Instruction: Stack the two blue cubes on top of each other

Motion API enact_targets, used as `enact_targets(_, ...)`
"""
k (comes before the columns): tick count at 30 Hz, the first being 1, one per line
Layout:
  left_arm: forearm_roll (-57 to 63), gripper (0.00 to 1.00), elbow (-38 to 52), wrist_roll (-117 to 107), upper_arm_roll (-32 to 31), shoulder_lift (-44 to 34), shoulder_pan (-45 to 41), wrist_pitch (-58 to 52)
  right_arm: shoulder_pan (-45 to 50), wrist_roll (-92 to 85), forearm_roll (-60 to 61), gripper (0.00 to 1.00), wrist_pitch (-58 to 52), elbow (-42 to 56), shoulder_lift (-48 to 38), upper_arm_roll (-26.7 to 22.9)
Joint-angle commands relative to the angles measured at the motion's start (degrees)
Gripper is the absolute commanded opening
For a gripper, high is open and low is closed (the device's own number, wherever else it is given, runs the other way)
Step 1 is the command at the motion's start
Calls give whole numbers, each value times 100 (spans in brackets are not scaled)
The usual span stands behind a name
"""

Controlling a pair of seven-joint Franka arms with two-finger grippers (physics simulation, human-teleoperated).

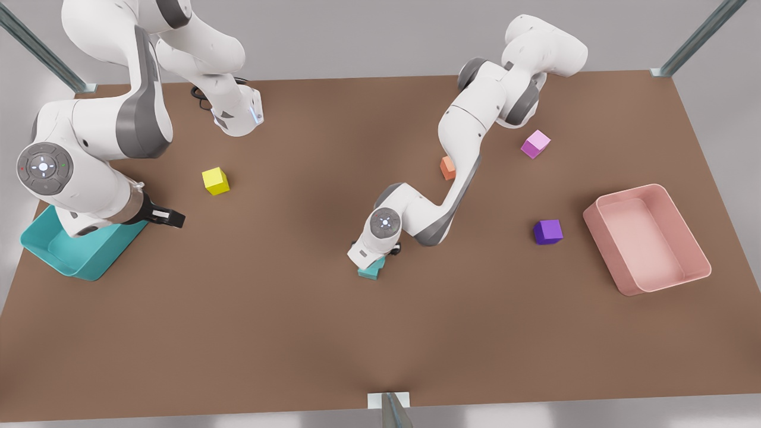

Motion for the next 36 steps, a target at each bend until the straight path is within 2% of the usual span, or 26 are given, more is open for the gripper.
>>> enact_targets(1,-51,55,20,-815,16,-10,-1,162,0,-331,1,100,4,3,-7,2)
enact_targets(7,-43,55,20,-806,25,-1,8,444,0,-331,1,100,4,3,2,2)
enact_targets(9,-51,60,20,-806,25,25,8,453,0,-331,1,100,4,3,2,-7)
enact_targets(10,-51,82,20,-806,25,34,8,462,0,-331,1,100,4,-6,2,-7)
enact_targets(12,-51,100,20,-806,16,34,8,488,0,-331,1,100,4,-15,2,-7)
enact_targets(23,-51,100,20,-806,-2,-300,52,119,0,-375,-51,100,-5,-24,2,-7)
enact_targets(25,-51,100,11,-797,7,-686,131,-311,-9,-392,-60,100,-5,-15,2,-7)
enact_targets(26,-51,100,11,-762,-2,-1010,394,-932,-17,-392,-60,100,-5,-15,2,-16)
enact_targets(27,-16,100,-6,-666,-2,-1677,1034,-2197,-26,-401,-51,100,-5,2,2,-16)
enact_targets(29,827,100,-24,1416,42,-2409,2257,-3993,-35,-410,-51,100,-5,3,2,-33)
enact_targets(32,942,100,-41,1637,-107,-2611,3242,-4275,-35,-489,-43,100,-5,3,2,-42)
enact_targets(33,959,100,-1627,2909,-326,-3681,3734,-3566,-35,-489,-43,100,-14,3,2,-42)
enact_targets(34,977,100,-3161,3254,-362,-4729,4069,-2816,-35,-489,-43,100,-14,3,2,-42)
enact_targets(36,959,100,-2925,3430,-344,-4888,4060,-3299,-35,-498,-43,100,-14,3,-7,-33)
